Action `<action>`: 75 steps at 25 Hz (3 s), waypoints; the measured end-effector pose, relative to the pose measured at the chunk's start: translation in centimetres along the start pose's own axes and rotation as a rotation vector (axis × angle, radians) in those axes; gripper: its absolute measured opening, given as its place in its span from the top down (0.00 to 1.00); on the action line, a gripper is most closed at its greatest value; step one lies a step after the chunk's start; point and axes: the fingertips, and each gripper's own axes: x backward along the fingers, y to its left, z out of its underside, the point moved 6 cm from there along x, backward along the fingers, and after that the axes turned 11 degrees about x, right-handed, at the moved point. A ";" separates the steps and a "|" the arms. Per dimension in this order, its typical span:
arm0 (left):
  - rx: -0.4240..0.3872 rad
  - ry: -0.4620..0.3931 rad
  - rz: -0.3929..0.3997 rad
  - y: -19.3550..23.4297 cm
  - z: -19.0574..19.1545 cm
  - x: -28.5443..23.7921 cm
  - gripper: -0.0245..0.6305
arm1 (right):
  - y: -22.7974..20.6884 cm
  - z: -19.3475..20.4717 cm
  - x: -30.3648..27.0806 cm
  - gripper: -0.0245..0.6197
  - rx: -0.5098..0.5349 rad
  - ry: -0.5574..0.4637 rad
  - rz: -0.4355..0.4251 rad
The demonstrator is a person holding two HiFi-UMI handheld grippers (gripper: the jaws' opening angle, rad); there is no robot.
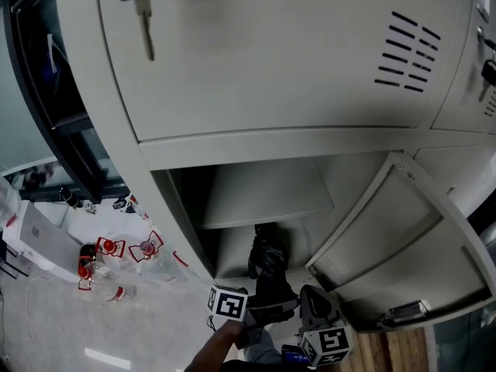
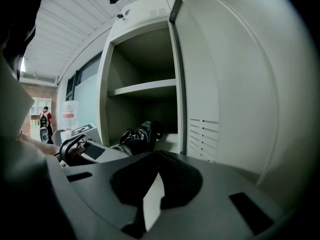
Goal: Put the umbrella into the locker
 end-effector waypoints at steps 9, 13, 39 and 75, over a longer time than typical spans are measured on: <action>0.042 -0.025 0.031 0.2 -1.9 -0.5 0.54 | -0.7 -0.5 -1.0 0.96 0.003 -0.001 -0.001; 0.050 -0.030 0.040 0.5 -2.6 -0.7 0.54 | -0.9 -0.4 -1.2 0.96 0.000 0.001 -0.001; 0.183 -0.297 0.063 0.1 -2.5 1.1 0.44 | -0.1 -1.1 1.3 0.96 0.007 -0.049 -0.020; -0.144 -0.507 -0.193 -4.2 2.8 9.8 0.94 | 4.1 -1.3 5.1 0.96 0.056 -0.081 -0.049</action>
